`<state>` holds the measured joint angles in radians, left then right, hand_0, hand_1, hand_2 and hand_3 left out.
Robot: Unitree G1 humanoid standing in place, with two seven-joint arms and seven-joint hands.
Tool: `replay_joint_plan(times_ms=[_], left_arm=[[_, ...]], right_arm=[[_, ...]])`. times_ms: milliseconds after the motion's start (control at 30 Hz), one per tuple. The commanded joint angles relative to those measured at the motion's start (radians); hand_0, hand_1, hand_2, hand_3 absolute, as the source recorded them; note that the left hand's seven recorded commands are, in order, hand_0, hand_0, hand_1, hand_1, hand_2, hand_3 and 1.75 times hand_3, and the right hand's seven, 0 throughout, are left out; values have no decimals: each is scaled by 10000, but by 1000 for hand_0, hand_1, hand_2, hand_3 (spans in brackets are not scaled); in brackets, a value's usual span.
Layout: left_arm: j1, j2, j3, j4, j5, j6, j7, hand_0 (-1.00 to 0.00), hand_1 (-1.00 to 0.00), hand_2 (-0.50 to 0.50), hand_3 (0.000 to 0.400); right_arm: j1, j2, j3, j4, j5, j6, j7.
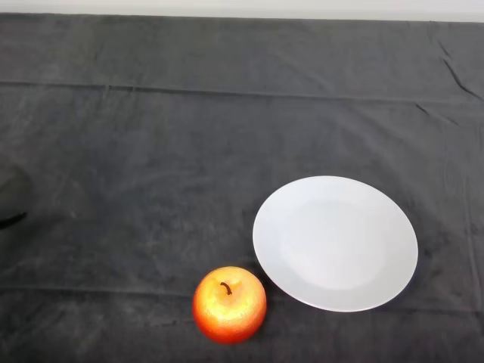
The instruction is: Move the apple to the plate
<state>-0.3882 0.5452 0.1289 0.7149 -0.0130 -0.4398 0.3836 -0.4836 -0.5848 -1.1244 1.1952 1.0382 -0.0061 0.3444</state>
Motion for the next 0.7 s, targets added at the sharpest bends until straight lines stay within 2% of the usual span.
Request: replay_joint_plan(times_ms=[33, 233, 400, 700], left_arm=[[562, -57, -172, -638, 302, 301, 127, 0, 0, 0, 0], [1097, -402, -583, -2531, 674, 1323, 156, 0, 0, 0, 0], [1557, -411, -762, -3906, 762, 2107, -182, 0, 0, 0, 0], [2003, -550, -1139, -5699, 992, 3358, -632, 0, 0, 0, 0]], right_arm=[[-136, 88, -64, -236, 96, -63, 4], [-125, 109, -52, -281, 89, -60, -18], [-114, 128, -41, -323, 82, -57, -39], [-96, 159, -23, -393, 71, -51, -76]])
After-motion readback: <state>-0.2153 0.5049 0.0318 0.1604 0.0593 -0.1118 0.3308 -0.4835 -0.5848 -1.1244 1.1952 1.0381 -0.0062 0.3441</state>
